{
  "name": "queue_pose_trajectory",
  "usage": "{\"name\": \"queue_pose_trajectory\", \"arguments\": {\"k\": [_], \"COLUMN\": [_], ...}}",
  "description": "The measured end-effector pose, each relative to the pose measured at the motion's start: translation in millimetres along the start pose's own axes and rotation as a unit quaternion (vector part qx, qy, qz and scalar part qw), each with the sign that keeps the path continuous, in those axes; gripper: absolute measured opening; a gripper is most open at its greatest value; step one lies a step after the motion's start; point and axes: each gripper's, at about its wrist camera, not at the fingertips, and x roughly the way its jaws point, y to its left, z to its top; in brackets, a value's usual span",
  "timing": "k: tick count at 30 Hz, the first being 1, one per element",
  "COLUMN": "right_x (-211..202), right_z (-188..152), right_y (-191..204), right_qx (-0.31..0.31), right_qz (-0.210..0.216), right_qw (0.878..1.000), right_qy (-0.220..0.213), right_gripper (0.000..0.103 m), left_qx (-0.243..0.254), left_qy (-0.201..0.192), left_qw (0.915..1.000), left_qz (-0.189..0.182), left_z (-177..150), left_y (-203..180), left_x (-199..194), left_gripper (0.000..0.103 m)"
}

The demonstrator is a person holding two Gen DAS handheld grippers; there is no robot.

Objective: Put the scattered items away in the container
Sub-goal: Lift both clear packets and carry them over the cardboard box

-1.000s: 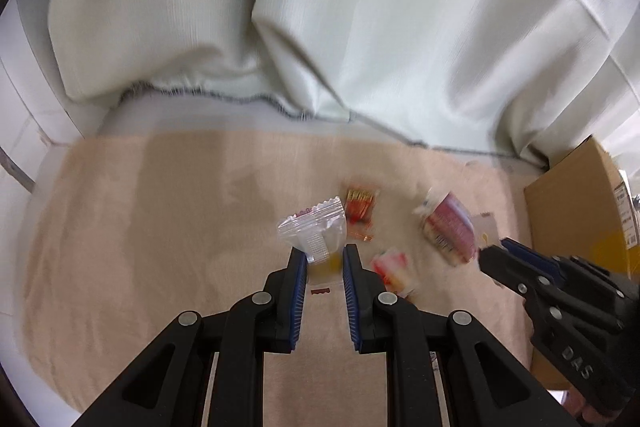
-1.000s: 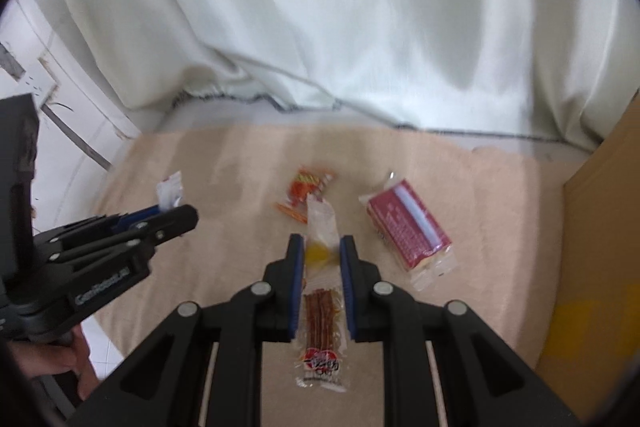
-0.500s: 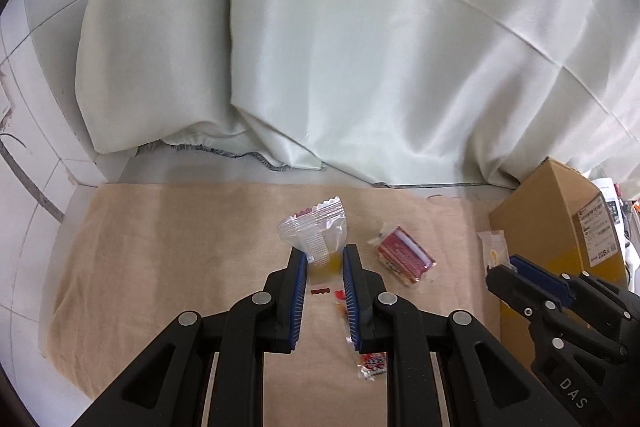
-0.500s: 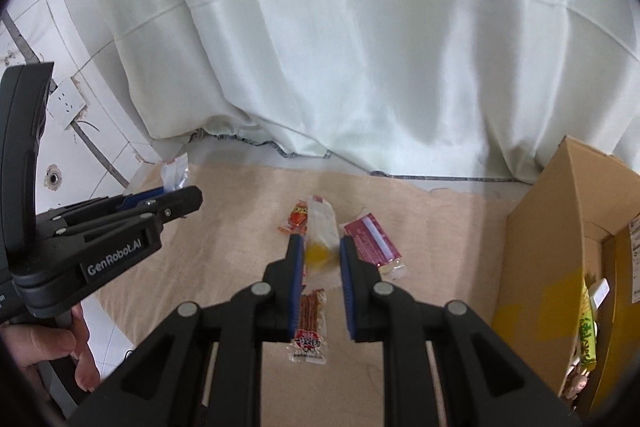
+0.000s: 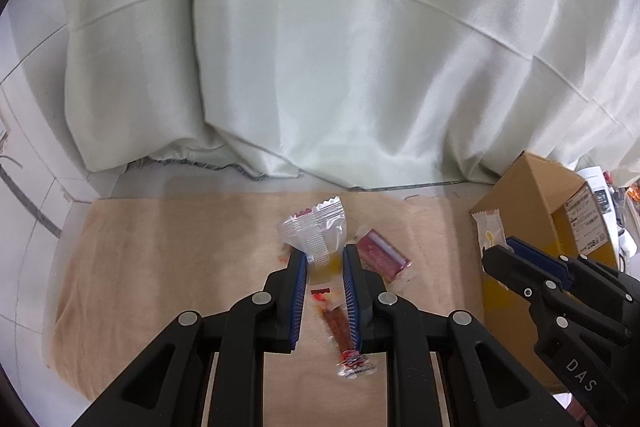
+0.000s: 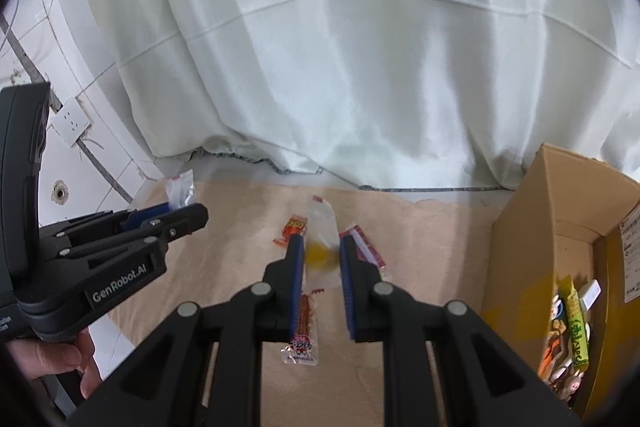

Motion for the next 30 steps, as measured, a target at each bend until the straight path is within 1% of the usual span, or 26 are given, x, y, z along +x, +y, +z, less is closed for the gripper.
{"name": "queue_pose_trajectory", "arguments": {"k": [2,7,10,13,21,26,30], "right_x": [-7.3,-29.8,-46.1,-64.2,-110.4,-132.7,-144.1], "right_z": [1.8,4.2,2.6,-0.8,-19.2,-34.7,-48.5], "right_y": [-7.2,-30.5,-49.3,-70.7,-125.7,-150.1,-168.9], "right_qx": [0.006,0.019,0.029,0.049,0.108,0.131,0.150], "right_qz": [-0.006,-0.031,-0.055,-0.077,-0.137,-0.166,-0.182], "right_qw": [1.000,0.999,0.997,0.995,0.982,0.974,0.969], "right_qy": [-0.008,-0.027,-0.037,-0.048,-0.072,-0.074,-0.071], "right_gripper": [0.021,0.021,0.021,0.021,0.021,0.021,0.021], "left_qx": [0.010,0.037,0.050,0.073,0.135,0.168,0.189], "left_qy": [-0.005,-0.017,-0.015,-0.018,-0.021,-0.020,-0.015], "left_qw": [0.9999,0.9989,0.9977,0.9952,0.9839,0.9752,0.9688], "left_qz": [-0.001,-0.022,-0.043,-0.061,-0.115,-0.142,-0.159], "left_z": [4.2,16.2,21.9,26.1,33.8,31.6,25.2], "left_y": [-9.9,-43.9,-68.3,-96.4,-177.1,-227.3,-258.1], "left_x": [-1.7,-6.3,-6.2,-7.3,-10.1,-8.0,-4.9], "left_gripper": [0.019,0.019,0.019,0.019,0.019,0.019,0.019]}}
